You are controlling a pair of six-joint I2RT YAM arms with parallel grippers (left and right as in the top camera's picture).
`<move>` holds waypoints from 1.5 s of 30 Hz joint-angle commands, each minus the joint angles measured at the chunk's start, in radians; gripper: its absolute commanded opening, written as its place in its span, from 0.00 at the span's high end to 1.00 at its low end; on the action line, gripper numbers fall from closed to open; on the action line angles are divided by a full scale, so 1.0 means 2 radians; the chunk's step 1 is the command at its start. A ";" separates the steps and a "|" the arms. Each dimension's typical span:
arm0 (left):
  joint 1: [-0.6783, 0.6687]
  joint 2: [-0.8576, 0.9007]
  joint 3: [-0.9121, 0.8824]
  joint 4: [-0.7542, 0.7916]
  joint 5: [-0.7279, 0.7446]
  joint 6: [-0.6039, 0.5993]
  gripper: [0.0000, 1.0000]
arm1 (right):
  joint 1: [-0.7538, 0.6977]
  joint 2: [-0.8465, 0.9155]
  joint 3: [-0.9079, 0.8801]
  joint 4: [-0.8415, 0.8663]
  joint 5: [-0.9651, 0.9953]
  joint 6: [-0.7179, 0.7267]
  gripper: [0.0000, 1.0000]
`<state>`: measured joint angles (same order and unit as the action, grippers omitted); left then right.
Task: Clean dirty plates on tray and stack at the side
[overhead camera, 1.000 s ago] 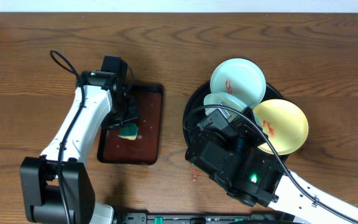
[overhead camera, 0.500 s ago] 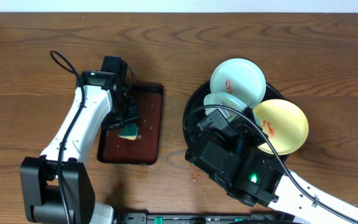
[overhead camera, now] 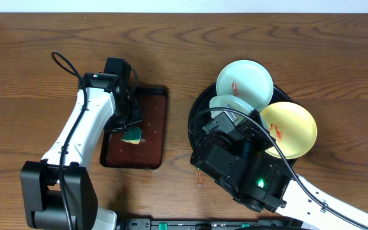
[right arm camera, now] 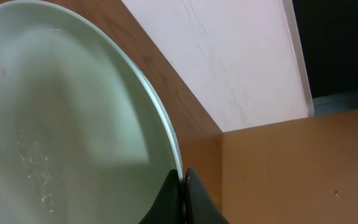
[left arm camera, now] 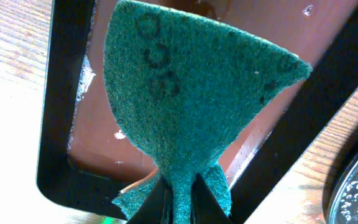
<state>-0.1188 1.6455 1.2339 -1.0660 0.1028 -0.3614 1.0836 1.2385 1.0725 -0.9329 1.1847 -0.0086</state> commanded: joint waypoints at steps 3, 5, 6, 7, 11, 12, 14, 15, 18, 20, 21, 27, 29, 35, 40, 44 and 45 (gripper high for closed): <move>0.001 -0.001 -0.001 -0.002 0.001 0.007 0.93 | -0.010 -0.005 0.012 -0.005 0.025 0.020 0.99; 0.001 -0.001 -0.001 -0.002 0.001 0.007 0.93 | -0.022 -0.005 0.013 0.015 0.012 0.040 0.99; 0.001 -0.001 -0.001 -0.002 0.001 0.007 0.93 | -0.022 -0.005 0.013 0.026 -0.035 0.022 0.99; 0.001 -0.001 -0.001 -0.002 0.001 0.007 0.93 | -0.020 -0.005 0.013 0.028 -0.068 -0.003 0.99; 0.001 -0.001 -0.001 -0.005 0.001 0.007 0.93 | -0.032 -0.004 0.013 0.023 -0.019 0.031 0.99; 0.001 -0.001 -0.001 -0.005 0.001 0.007 0.92 | -0.031 -0.004 0.013 0.026 -0.044 0.029 0.99; 0.001 -0.001 -0.001 -0.005 0.001 0.007 0.92 | -0.026 -0.004 0.013 0.022 -0.087 0.001 0.99; 0.001 -0.001 -0.001 -0.005 0.001 0.007 0.93 | -0.025 -0.003 0.013 0.017 -0.077 0.003 0.99; 0.001 -0.001 -0.001 -0.006 0.001 0.007 0.92 | -0.041 -0.003 0.013 0.007 -0.033 0.055 0.99; 0.001 -0.001 -0.001 -0.006 0.001 0.007 0.93 | -0.058 -0.004 0.013 0.003 -0.055 0.094 0.99; 0.001 -0.001 -0.001 -0.006 0.001 0.007 0.93 | -0.072 -0.004 0.013 -0.002 -0.072 0.126 0.99; 0.001 -0.001 -0.001 -0.016 0.001 0.007 0.93 | -0.203 -0.033 0.018 -0.033 -0.203 0.247 0.99; 0.001 -0.001 -0.001 -0.015 0.001 0.007 0.93 | -0.272 -0.050 0.020 -0.029 -0.274 0.247 0.99; 0.001 -0.001 -0.001 -0.015 0.001 0.007 0.92 | -0.535 -0.084 0.020 -0.007 -0.501 0.203 0.99; 0.001 -0.001 -0.001 -0.015 0.001 0.007 0.92 | -0.747 -0.062 0.019 0.011 -0.603 0.191 0.99; 0.001 -0.001 -0.001 -0.014 0.001 0.007 0.92 | -0.843 -0.017 0.019 0.022 -0.622 0.216 0.99; 0.001 -0.001 -0.001 -0.014 0.001 0.007 0.93 | -0.860 0.000 0.019 0.029 -0.619 0.217 0.99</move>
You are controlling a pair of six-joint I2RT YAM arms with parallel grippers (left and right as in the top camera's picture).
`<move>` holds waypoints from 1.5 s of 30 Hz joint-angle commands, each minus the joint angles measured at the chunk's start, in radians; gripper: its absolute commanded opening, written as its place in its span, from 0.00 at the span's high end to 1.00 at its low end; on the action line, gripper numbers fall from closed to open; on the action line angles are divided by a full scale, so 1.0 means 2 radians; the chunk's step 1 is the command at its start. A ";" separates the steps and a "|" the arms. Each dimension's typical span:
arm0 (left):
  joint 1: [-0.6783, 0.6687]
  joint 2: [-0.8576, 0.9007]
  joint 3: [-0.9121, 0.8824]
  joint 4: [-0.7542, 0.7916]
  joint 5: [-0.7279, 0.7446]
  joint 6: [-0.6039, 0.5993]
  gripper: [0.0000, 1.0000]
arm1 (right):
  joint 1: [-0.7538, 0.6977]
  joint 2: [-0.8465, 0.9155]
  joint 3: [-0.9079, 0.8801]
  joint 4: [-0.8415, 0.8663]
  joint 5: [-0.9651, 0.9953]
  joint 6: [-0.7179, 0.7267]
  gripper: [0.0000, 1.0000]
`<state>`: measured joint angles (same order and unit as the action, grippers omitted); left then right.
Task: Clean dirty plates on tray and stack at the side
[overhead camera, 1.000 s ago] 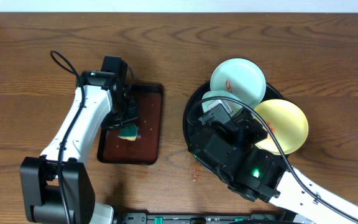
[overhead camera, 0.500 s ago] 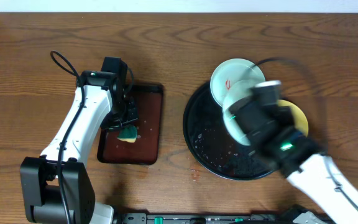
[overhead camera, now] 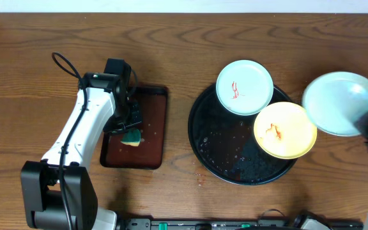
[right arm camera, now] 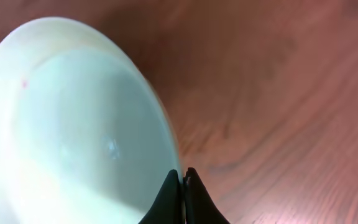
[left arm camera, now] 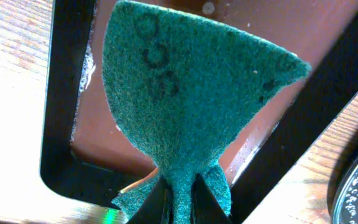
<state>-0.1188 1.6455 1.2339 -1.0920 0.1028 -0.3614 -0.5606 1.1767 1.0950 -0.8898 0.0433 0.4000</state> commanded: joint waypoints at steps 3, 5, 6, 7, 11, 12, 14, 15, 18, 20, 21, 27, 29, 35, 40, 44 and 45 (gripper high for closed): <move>0.001 -0.001 -0.001 -0.001 0.001 0.007 0.93 | -0.071 0.077 0.008 0.024 -0.048 0.027 0.99; 0.001 -0.001 -0.001 -0.001 0.001 0.007 0.93 | -0.091 0.114 0.008 0.039 -0.049 0.043 0.99; 0.001 -0.001 -0.001 -0.001 0.001 0.007 0.93 | -0.097 0.128 0.008 0.046 -0.050 0.045 0.99; 0.001 -0.001 -0.001 -0.001 0.001 0.007 0.93 | -0.102 0.146 0.008 0.055 -0.051 0.047 0.99; 0.001 -0.001 -0.001 -0.001 0.001 0.007 0.93 | -0.105 0.202 0.008 0.064 -0.052 0.046 0.99; 0.001 -0.001 -0.001 -0.001 0.001 0.007 0.93 | -0.105 0.214 0.008 0.064 -0.052 0.045 0.99; 0.001 -0.001 -0.001 0.000 0.001 0.007 0.93 | -0.104 0.236 0.008 0.063 -0.052 0.036 0.99; 0.001 -0.001 -0.001 0.000 0.001 0.007 0.93 | -0.103 0.245 0.008 0.061 -0.052 0.028 0.99; 0.001 -0.001 -0.001 0.001 0.001 0.007 0.93 | -0.098 0.255 0.008 0.059 -0.054 0.014 0.96; 0.001 -0.001 -0.001 0.001 0.001 0.007 0.93 | -0.094 0.248 0.008 0.066 -0.070 -0.001 0.84; 0.001 -0.001 -0.001 0.001 0.001 0.007 0.93 | -0.091 0.238 0.008 0.070 -0.085 -0.011 0.80; 0.001 -0.001 -0.001 0.001 0.001 0.007 0.93 | -0.058 0.165 0.008 0.060 -0.211 -0.063 0.62; 0.001 -0.001 -0.001 0.001 0.001 0.007 0.93 | -0.035 0.145 0.008 0.035 -0.219 -0.075 0.59; 0.001 -0.001 -0.001 0.001 0.001 0.007 0.93 | 0.061 0.131 0.001 -0.051 -0.106 -0.083 0.58; 0.001 -0.001 -0.001 0.001 0.001 0.007 0.92 | 0.129 0.144 -0.031 -0.047 -0.025 -0.054 0.57; 0.001 -0.001 -0.001 0.001 0.001 0.007 0.93 | 0.148 0.148 -0.065 -0.007 0.057 -0.006 0.55; 0.001 -0.001 -0.001 0.001 0.001 0.007 0.93 | 0.150 0.148 -0.077 0.010 0.059 -0.006 0.54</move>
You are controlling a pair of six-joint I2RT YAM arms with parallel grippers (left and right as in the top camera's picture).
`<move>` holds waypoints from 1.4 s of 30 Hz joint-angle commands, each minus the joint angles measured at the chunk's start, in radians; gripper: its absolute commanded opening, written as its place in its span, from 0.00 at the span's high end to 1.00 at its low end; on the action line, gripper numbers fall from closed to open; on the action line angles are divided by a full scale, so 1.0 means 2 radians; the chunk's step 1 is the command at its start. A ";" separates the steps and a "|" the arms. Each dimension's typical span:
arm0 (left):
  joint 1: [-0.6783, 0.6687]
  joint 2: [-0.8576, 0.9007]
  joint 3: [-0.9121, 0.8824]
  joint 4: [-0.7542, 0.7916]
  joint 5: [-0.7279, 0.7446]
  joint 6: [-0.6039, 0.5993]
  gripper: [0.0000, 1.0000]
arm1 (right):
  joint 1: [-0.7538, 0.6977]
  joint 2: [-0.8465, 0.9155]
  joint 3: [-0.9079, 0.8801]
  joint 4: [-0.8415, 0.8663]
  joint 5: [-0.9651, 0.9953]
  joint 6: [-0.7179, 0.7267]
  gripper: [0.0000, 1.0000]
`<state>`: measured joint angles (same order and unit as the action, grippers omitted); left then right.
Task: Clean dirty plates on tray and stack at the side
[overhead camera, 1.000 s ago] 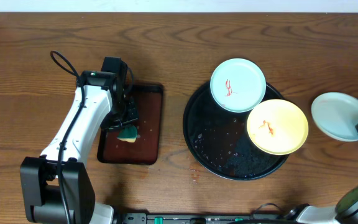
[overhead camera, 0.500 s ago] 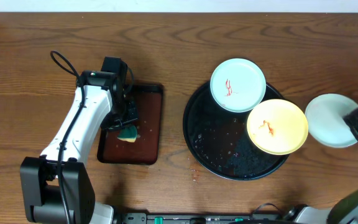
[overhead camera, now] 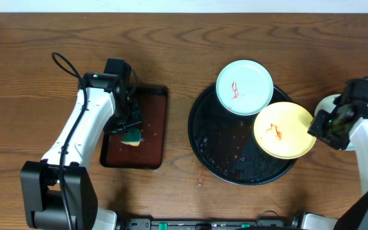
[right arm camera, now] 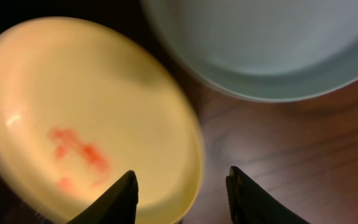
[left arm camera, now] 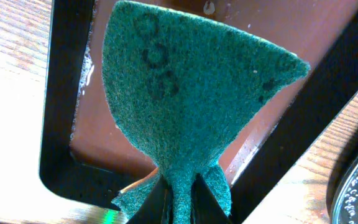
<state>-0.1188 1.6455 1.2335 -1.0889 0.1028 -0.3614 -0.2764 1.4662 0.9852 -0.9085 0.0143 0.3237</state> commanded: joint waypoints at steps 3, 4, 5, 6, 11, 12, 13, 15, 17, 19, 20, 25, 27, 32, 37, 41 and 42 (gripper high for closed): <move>0.001 -0.001 -0.001 -0.001 0.001 0.007 0.92 | 0.009 0.003 -0.056 0.062 0.059 0.033 0.56; 0.001 -0.001 -0.001 -0.001 0.001 0.007 0.92 | 0.008 0.003 -0.065 0.074 0.055 0.032 0.64; 0.001 -0.001 -0.001 -0.001 0.001 0.007 0.93 | 0.008 0.003 -0.070 0.081 0.049 0.032 0.76; 0.001 -0.001 -0.001 -0.001 0.001 0.007 0.93 | 0.008 0.003 -0.071 0.083 0.043 0.032 0.85; 0.001 -0.001 -0.001 -0.001 0.001 0.007 0.92 | 0.008 -0.003 -0.068 0.078 -0.004 0.014 0.99; 0.001 -0.001 -0.001 -0.001 0.001 0.007 0.93 | 0.008 -0.006 -0.065 0.069 -0.008 0.014 0.99; 0.001 -0.001 -0.001 -0.001 0.001 0.007 0.93 | 0.008 -0.010 -0.062 0.062 -0.008 0.014 0.99; 0.001 -0.001 -0.001 -0.001 0.001 0.007 0.93 | 0.008 -0.022 -0.054 0.043 -0.008 0.014 0.99; 0.001 -0.001 -0.001 -0.001 0.001 0.007 0.93 | 0.008 -0.041 -0.044 0.023 -0.018 0.004 0.99; 0.001 -0.001 -0.001 -0.001 0.001 0.007 0.93 | 0.008 -0.061 -0.039 0.009 -0.053 -0.021 0.99; 0.001 -0.001 -0.001 -0.001 0.001 0.007 0.92 | 0.008 -0.072 -0.039 0.003 -0.072 -0.028 0.99; 0.001 -0.001 -0.001 -0.001 0.001 0.007 0.93 | 0.012 -0.108 -0.039 -0.039 -0.128 -0.060 0.99; 0.001 -0.001 -0.001 -0.001 0.001 0.007 0.92 | 0.022 -0.109 -0.042 -0.048 -0.144 -0.083 0.99; 0.001 -0.001 -0.001 0.000 0.001 0.007 0.92 | 0.068 -0.107 -0.062 -0.043 -0.159 -0.095 0.99; 0.001 -0.001 -0.001 -0.001 0.001 0.007 0.93 | 0.121 -0.094 -0.090 -0.011 -0.159 -0.087 0.99; 0.001 -0.001 -0.001 -0.001 0.001 0.007 0.92 | 0.164 -0.078 -0.117 0.039 -0.160 -0.067 0.99; 0.001 -0.001 -0.001 -0.001 0.001 0.007 0.93 | 0.173 -0.074 -0.122 0.055 -0.161 -0.061 0.97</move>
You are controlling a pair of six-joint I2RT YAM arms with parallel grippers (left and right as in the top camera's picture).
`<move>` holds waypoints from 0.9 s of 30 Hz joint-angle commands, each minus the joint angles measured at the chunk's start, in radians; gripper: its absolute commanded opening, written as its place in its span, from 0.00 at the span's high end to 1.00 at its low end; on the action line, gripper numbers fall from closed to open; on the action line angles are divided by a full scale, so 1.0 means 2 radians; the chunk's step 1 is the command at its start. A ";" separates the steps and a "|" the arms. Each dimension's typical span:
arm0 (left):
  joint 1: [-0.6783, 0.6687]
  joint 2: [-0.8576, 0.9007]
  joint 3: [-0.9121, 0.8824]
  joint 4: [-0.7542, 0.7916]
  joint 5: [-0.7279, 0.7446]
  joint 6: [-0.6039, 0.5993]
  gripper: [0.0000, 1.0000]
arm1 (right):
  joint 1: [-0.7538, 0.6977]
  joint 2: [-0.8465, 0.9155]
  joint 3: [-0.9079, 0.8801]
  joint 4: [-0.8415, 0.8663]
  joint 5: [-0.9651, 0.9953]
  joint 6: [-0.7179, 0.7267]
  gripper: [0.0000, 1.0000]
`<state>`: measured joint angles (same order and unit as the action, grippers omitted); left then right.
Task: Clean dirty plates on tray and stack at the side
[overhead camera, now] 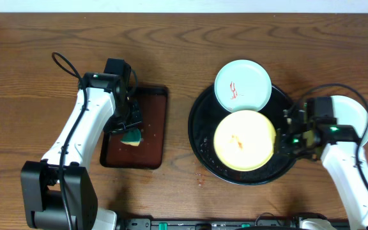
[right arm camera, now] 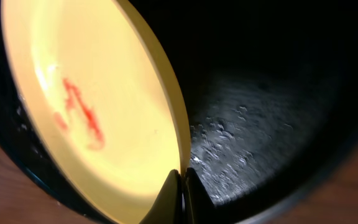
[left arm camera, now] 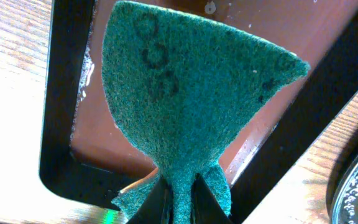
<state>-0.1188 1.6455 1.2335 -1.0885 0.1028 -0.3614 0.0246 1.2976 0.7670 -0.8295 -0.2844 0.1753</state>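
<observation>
A round black tray (overhead camera: 203, 137) holds a yellow plate (overhead camera: 245, 140) with a red smear. My right gripper (overhead camera: 285, 138) is shut on that plate's right rim, and the plate (right arm camera: 92, 99) tilts over the wet tray floor (right arm camera: 253, 124). A pale green plate (overhead camera: 243, 87) with a red smear lies on the tray's far edge. Another pale green plate (overhead camera: 353, 115) rests on the table to the right of the tray. My left gripper (overhead camera: 131, 131) is shut on a green sponge (left arm camera: 185, 99) over the brown rectangular tray (overhead camera: 152, 137).
The brown rectangular tray (left arm camera: 61, 124) has a black rim and a wet floor. Bare wooden table (overhead camera: 171, 51) surrounds both trays. A wall edge runs along the back of the table.
My right gripper was open beside the yellow plate's right edge; now it is shut on that rim, and the plate sits nearer the tray's middle, tilted. The left arm has not moved.
My right gripper held a pale green plate over the black tray, then carried it out to the right of the tray. Then that plate lay on the table and the gripper stood open by the yellow plate. Now it grips the yellow plate. The left gripper kept the sponge throughout.
</observation>
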 commanded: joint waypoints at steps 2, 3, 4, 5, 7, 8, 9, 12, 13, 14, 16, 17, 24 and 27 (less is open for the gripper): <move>0.001 -0.001 -0.001 -0.001 0.001 0.007 0.93 | 0.037 0.021 -0.017 0.041 -0.013 0.017 0.78; 0.001 -0.001 -0.001 -0.001 0.001 0.007 0.93 | 0.043 0.026 -0.016 0.051 -0.014 0.011 0.72; 0.001 -0.001 -0.001 -0.001 0.001 0.007 0.93 | 0.046 0.030 -0.012 0.056 -0.014 0.002 0.71; 0.001 -0.001 -0.001 -0.001 0.001 0.007 0.92 | 0.047 0.032 -0.006 0.056 -0.013 -0.008 0.70; 0.001 -0.001 -0.001 -0.001 0.001 0.007 0.93 | 0.046 0.037 0.011 0.052 -0.009 -0.021 0.69; 0.001 -0.001 -0.001 -0.001 0.001 0.007 0.93 | 0.046 0.039 0.020 0.051 0.001 -0.022 0.68; 0.001 -0.001 -0.001 -0.001 0.001 0.007 0.92 | 0.046 0.040 0.025 0.052 0.014 -0.022 0.68; 0.001 -0.001 -0.001 -0.001 0.001 0.007 0.92 | 0.046 0.049 0.027 0.052 0.073 -0.027 0.68; 0.001 -0.001 -0.001 -0.001 0.001 0.007 0.93 | 0.046 0.056 0.027 0.052 0.086 -0.027 0.69; 0.001 -0.001 -0.001 -0.001 0.001 0.007 0.93 | 0.046 0.065 0.027 0.055 0.088 -0.027 0.68; 0.001 -0.001 -0.001 -0.001 0.001 0.007 0.92 | 0.047 0.089 0.027 0.064 0.086 -0.027 0.68; 0.001 -0.001 -0.001 -0.001 0.001 0.007 0.92 | 0.047 0.101 0.027 0.069 0.086 -0.027 0.68; 0.001 -0.001 0.000 -0.001 0.017 0.031 0.92 | 0.047 0.177 0.027 0.088 0.067 -0.029 0.87; 0.001 -0.007 0.001 -0.001 0.046 0.045 0.93 | 0.047 0.188 0.027 0.088 0.067 -0.027 0.99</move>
<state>-0.1188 1.6455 1.2335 -1.0889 0.1349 -0.3218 0.1154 1.6341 0.8265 -0.6525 -0.1730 0.1219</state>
